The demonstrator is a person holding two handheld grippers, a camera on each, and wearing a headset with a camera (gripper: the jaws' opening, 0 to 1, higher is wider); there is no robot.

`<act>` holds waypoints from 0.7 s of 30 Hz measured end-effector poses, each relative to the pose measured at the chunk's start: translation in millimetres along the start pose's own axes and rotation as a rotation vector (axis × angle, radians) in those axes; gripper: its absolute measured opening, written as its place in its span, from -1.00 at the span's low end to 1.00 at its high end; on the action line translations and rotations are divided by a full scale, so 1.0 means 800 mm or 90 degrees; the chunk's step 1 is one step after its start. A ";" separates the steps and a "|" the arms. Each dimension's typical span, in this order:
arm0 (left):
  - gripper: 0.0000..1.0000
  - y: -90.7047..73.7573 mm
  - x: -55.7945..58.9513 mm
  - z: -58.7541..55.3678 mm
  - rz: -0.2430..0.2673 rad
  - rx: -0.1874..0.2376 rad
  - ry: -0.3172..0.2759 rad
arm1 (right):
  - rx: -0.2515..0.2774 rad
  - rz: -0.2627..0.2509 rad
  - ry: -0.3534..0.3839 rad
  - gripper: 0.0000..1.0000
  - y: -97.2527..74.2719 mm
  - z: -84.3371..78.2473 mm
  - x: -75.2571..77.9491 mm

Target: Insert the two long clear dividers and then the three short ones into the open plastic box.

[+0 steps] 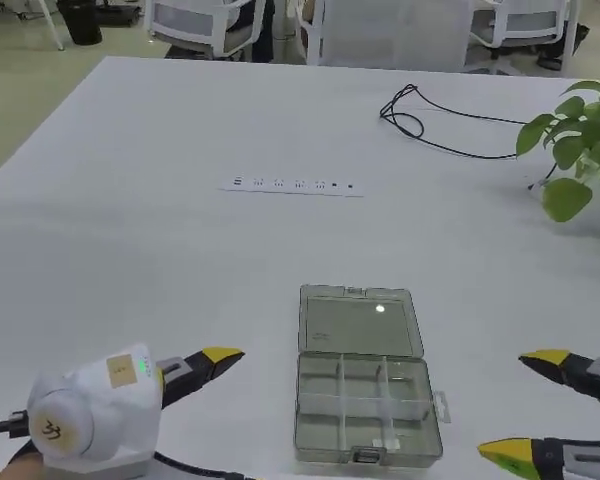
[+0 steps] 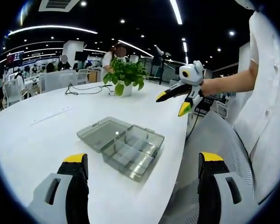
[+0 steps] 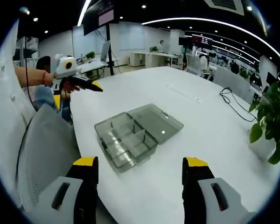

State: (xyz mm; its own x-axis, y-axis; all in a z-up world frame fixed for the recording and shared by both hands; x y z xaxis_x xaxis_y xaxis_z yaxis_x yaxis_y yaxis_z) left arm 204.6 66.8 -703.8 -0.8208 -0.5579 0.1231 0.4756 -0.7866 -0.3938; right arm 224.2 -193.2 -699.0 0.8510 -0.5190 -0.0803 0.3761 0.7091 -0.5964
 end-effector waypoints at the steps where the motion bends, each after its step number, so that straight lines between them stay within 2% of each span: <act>1: 1.00 0.000 0.000 -0.001 0.001 -0.003 0.001 | 0.002 -0.003 0.005 0.50 0.000 -0.002 0.000; 8: 1.00 0.001 -0.002 -0.009 0.007 -0.010 0.000 | 0.029 -0.002 0.016 0.66 -0.001 -0.008 0.001; 21: 1.00 0.001 -0.003 -0.012 0.010 -0.012 -0.005 | 0.037 -0.002 0.021 0.68 0.000 -0.014 0.005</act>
State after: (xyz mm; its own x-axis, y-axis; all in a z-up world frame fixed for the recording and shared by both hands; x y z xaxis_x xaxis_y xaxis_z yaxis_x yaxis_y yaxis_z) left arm 204.1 69.9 -713.4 -0.8112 -0.5715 0.1236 0.4817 -0.7731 -0.4127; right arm 223.3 -200.8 -708.1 0.8377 -0.5360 -0.1047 0.4008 0.7336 -0.5488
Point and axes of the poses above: the centre of the closed fingertips' face, and the gripper's own axes: y roughly forward along the fingers, x roughly to its right, z roughly out of its top, the point moved 4 cm from there along -y, roughly backward along the fingers, and after that the axes turned 7 degrees about z, right-handed, at the moved point
